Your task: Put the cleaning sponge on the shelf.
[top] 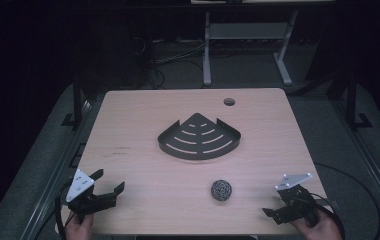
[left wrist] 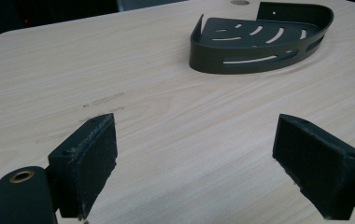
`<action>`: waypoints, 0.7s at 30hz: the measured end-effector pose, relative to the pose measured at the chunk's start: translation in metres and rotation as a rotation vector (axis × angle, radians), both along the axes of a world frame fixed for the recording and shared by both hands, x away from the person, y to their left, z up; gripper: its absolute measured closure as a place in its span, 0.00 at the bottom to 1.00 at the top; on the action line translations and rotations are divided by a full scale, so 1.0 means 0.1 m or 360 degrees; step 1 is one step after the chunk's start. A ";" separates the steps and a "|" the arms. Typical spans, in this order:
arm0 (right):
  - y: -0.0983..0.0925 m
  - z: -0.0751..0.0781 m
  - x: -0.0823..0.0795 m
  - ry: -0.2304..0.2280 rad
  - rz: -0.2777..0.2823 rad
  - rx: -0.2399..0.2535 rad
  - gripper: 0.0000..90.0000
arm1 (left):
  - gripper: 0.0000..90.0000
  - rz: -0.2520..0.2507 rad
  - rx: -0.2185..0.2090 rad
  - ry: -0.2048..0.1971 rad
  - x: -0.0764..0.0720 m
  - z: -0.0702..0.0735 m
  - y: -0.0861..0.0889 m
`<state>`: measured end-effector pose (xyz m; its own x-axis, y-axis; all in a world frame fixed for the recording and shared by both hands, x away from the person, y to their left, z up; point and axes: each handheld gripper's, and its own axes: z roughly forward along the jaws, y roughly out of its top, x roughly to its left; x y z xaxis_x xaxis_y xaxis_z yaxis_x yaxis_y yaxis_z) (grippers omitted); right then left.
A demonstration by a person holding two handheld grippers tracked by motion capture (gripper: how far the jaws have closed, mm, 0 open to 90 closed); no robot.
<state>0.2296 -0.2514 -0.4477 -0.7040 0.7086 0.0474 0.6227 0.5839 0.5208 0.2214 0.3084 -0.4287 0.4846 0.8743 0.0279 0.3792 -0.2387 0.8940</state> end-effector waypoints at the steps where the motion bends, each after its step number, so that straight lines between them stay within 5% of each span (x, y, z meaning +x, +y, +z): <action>1: 0.01 0.00 -0.01 0.0001 0.0003 -0.0005 0.17 | 0.15 -0.0002 -0.0001 0.0001 0.00 0.00 -0.01; 21: 0.14 0.04 -0.04 -0.0011 0.0063 -0.0025 0.17 | 0.15 -0.0007 0.0016 -0.0003 -0.01 0.00 -0.02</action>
<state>0.2258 -0.2378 -0.4435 -0.7319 0.6807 0.0315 0.5954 0.6163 0.5155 0.2208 0.3067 -0.4286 0.4883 0.8719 0.0377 0.3767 -0.2495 0.8921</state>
